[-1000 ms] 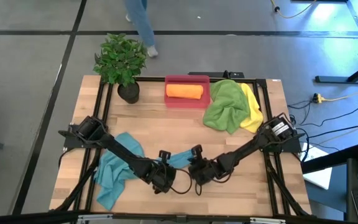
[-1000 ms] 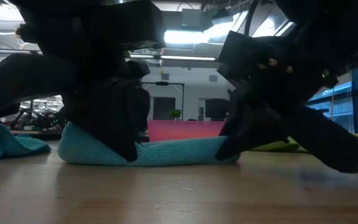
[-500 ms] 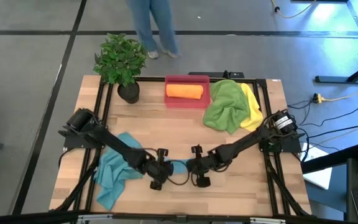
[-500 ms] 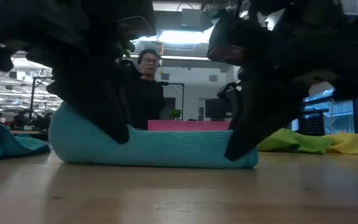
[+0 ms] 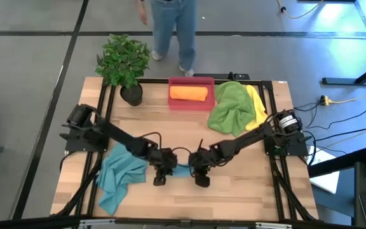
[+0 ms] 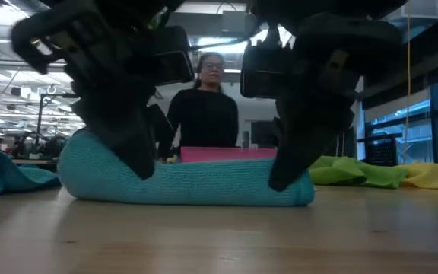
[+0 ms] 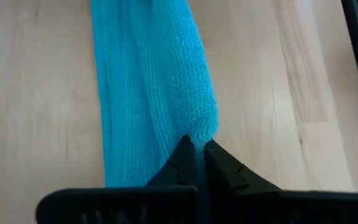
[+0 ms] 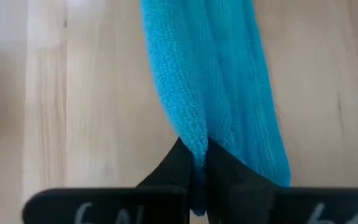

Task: Roll microfiber towels into tight, uniform cylinder then place into a basket
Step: Roll the right blue towel

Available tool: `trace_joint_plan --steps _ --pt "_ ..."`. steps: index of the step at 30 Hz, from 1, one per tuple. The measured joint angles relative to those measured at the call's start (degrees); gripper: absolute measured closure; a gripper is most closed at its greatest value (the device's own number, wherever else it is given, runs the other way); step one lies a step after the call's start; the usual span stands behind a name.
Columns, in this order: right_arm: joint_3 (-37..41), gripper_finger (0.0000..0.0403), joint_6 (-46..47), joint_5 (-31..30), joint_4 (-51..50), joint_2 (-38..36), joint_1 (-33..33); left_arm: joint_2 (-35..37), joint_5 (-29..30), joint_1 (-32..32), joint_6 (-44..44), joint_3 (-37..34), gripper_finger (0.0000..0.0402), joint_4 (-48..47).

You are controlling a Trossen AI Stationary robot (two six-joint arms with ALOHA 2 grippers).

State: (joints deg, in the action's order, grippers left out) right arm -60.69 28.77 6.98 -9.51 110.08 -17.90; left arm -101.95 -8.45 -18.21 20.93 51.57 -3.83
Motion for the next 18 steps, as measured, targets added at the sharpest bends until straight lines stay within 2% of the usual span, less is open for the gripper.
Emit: trace_joint_plan --steps 7,11,18 --pt "0.0 0.0386 5.63 0.58 -0.91 -0.04 0.56 -0.04 -5.69 3.35 4.8 -0.02 0.0401 0.02" --pt "0.0 0.0386 7.28 4.24 -0.92 0.0 1.06 -0.08 -9.65 4.49 6.49 -0.09 0.0401 1.04" --pt "0.0 0.0382 8.49 5.0 -1.22 -0.48 0.98 1.64 -11.43 5.24 8.17 -0.04 0.0401 0.49"
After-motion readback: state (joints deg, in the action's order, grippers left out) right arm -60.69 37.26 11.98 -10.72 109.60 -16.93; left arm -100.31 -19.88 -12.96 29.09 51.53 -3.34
